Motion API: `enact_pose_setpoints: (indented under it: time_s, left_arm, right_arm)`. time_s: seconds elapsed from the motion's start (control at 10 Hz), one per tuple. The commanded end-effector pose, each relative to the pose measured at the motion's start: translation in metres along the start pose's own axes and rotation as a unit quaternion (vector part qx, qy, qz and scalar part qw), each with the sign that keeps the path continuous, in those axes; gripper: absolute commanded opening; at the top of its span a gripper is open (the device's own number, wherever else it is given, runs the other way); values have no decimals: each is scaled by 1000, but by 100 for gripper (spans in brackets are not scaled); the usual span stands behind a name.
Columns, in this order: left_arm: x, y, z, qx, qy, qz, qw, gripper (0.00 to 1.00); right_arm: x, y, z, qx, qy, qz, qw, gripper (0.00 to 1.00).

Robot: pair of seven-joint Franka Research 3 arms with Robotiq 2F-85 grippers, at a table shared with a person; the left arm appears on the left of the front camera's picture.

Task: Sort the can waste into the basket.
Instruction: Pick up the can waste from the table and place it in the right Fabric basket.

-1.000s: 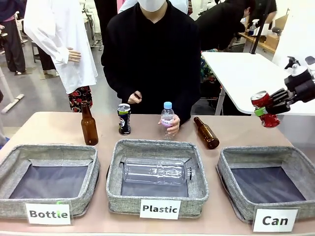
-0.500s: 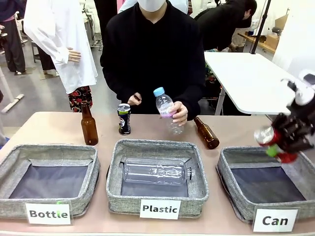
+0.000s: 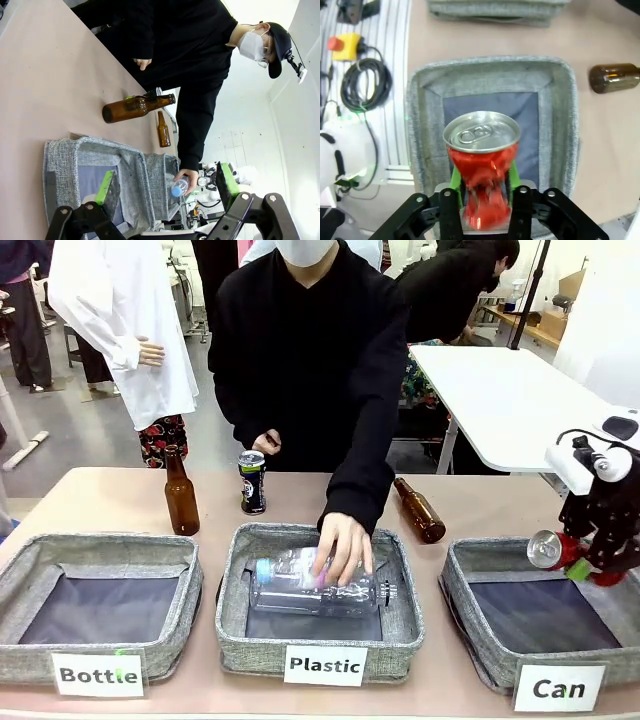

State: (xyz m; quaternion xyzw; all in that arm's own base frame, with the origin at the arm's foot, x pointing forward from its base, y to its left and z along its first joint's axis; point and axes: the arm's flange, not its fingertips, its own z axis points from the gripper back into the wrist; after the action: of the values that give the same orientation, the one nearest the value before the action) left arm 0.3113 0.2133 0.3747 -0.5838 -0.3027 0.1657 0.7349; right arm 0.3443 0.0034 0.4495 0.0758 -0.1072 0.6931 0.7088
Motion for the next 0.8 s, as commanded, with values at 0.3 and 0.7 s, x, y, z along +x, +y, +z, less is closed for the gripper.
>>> enact_pose_setpoints:
  time_s: [0.3, 0.7]
  left_arm:
    - [-1, 0, -2, -11, -6, -9, 1000, 100]
    - [-1, 0, -2, -11, -6, -9, 1000, 100]
  right_arm:
    - [-1, -8, -9, -51, 16, -52, 997, 100]
    - [3, -31, 8, -81, -188, -334, 920, 100]
